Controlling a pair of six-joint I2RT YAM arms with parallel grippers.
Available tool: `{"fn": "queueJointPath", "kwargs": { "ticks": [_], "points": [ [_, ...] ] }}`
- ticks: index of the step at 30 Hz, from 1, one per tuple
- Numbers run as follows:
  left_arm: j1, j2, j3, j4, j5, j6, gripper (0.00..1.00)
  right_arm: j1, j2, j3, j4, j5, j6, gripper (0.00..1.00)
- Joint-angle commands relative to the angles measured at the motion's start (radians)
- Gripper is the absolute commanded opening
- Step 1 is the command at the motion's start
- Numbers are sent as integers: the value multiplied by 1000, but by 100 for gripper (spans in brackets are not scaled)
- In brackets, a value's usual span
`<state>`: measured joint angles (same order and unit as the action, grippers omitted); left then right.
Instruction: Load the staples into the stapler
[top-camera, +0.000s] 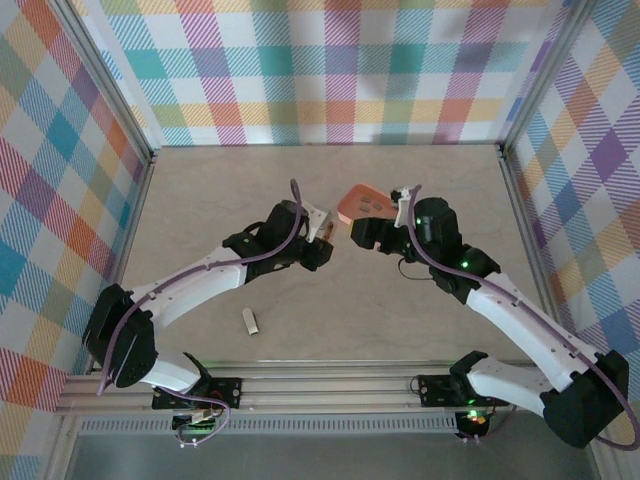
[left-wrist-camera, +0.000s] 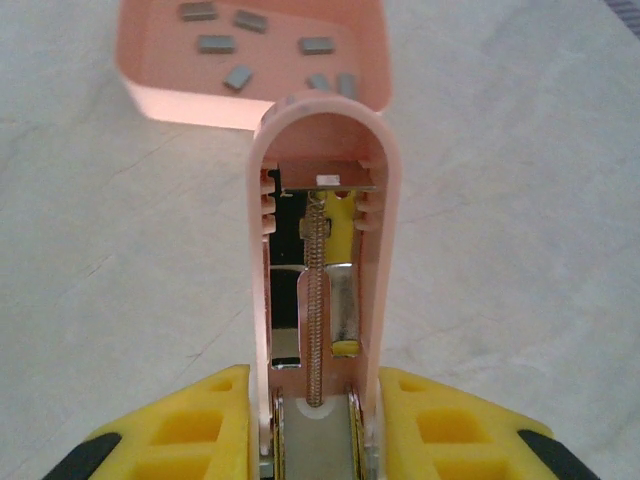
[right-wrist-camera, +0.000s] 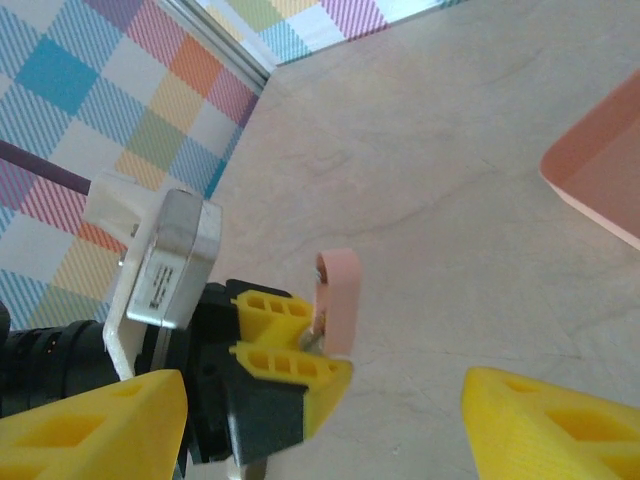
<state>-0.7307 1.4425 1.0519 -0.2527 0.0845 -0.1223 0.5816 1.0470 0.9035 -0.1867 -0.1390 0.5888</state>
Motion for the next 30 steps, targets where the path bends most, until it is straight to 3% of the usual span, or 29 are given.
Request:
{"fn": "queueJointPath", "kwargs": {
  "ticks": [1, 13, 30],
  "points": [
    [0, -28, -49, 127, -111, -139, 15, -9, -35, -36, -29, 51, 12, 72],
    [-1, 81, -168, 282, -244, -326, 15, -12, -104, -106, -52, 61, 37, 73],
    [-7, 201, -180, 341, -264, -407, 16, -12, -165, -143, -78, 77, 45, 73]
  ]
}}
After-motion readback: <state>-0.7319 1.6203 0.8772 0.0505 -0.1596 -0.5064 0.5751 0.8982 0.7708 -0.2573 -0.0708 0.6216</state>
